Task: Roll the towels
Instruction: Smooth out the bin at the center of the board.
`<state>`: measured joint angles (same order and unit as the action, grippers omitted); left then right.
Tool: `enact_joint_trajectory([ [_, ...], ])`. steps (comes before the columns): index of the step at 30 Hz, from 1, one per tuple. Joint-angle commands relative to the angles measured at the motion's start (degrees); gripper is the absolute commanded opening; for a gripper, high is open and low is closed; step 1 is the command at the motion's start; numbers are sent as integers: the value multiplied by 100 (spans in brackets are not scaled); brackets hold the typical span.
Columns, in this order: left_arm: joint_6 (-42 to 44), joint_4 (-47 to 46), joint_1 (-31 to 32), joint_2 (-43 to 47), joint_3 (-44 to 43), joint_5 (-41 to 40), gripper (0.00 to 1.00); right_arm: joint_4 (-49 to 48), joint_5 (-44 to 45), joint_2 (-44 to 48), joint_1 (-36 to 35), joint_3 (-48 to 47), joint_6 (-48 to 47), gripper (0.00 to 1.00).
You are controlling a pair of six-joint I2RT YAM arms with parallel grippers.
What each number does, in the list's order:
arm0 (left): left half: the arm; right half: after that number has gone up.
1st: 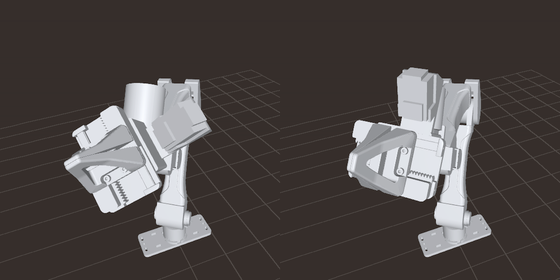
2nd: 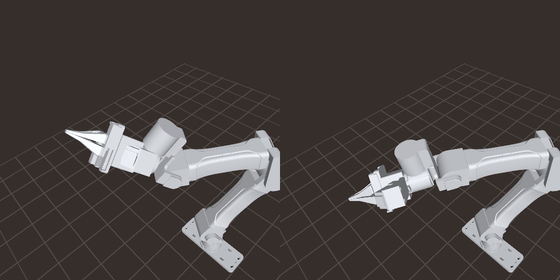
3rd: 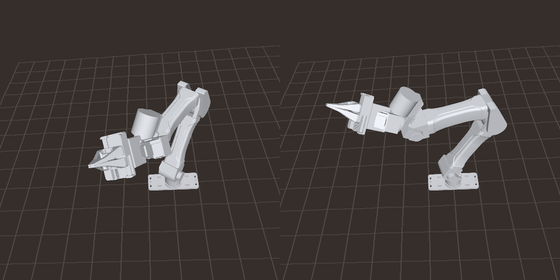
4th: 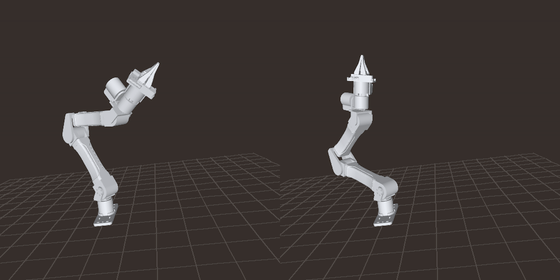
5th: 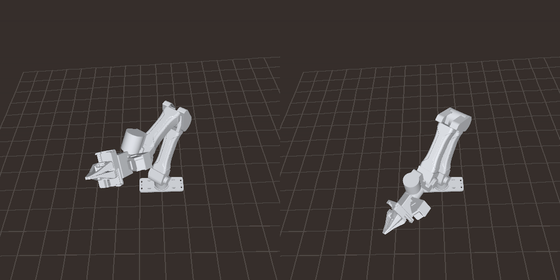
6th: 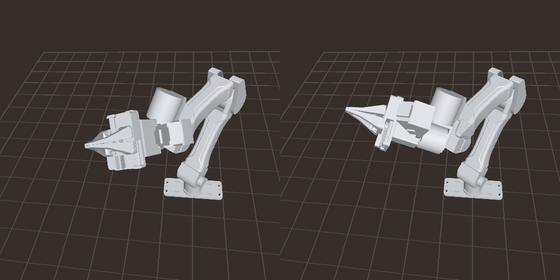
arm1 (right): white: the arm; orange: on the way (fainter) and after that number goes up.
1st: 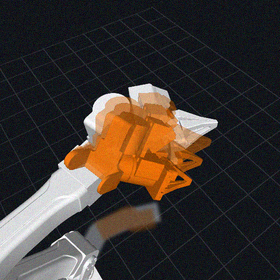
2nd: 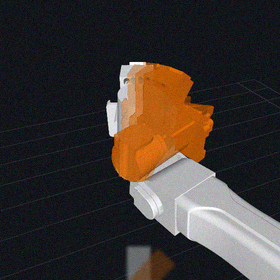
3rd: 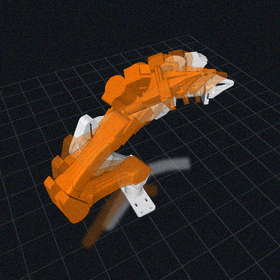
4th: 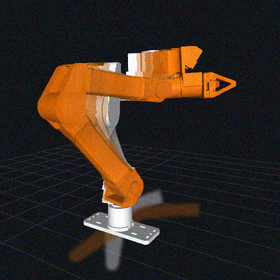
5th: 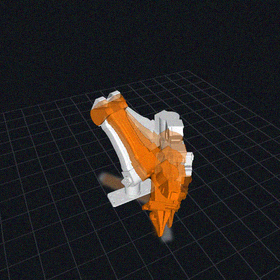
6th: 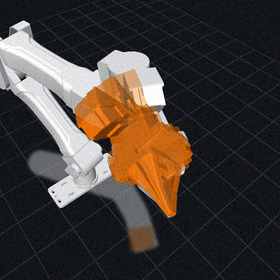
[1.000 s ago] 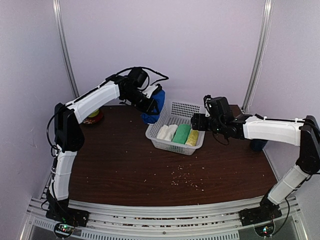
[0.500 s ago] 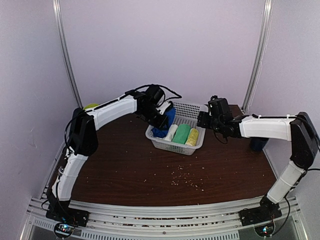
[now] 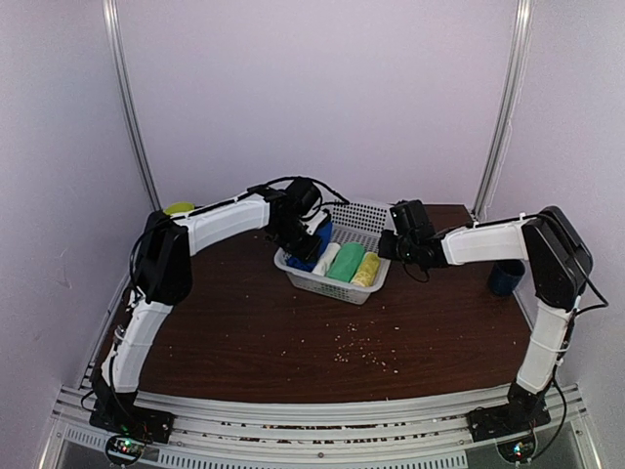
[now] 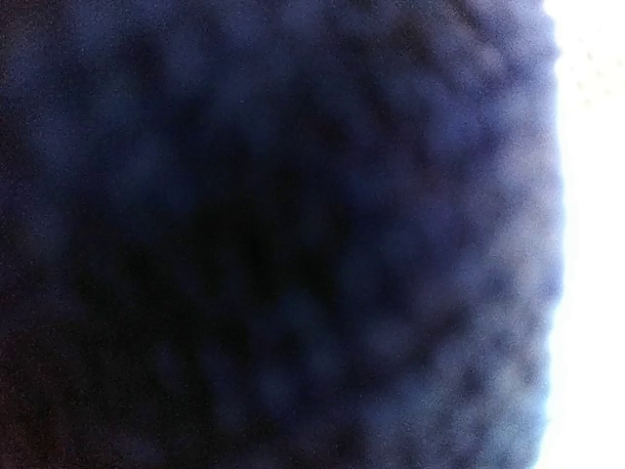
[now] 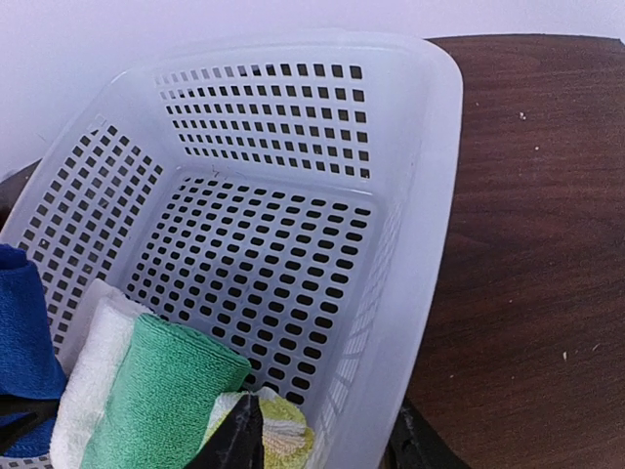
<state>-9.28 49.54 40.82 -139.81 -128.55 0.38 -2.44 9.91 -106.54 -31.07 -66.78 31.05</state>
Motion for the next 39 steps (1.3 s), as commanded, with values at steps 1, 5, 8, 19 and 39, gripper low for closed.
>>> enact_joint_trajectory([
  [1,156,73,-46,293,303,-366,0,-183,-181,68,-301,57,102,40],
  [5,249,94,-46,397,396,-497,0,-181,-111,161,-654,94,147,37],
  [8,296,67,-43,547,580,-582,0,-132,110,212,-943,82,140,37],
  [19,505,103,-47,902,1238,-860,17,-1,547,449,-1217,85,80,41],
  [39,522,250,-78,1328,2220,-522,9,289,930,148,-1208,-445,-31,42],
])
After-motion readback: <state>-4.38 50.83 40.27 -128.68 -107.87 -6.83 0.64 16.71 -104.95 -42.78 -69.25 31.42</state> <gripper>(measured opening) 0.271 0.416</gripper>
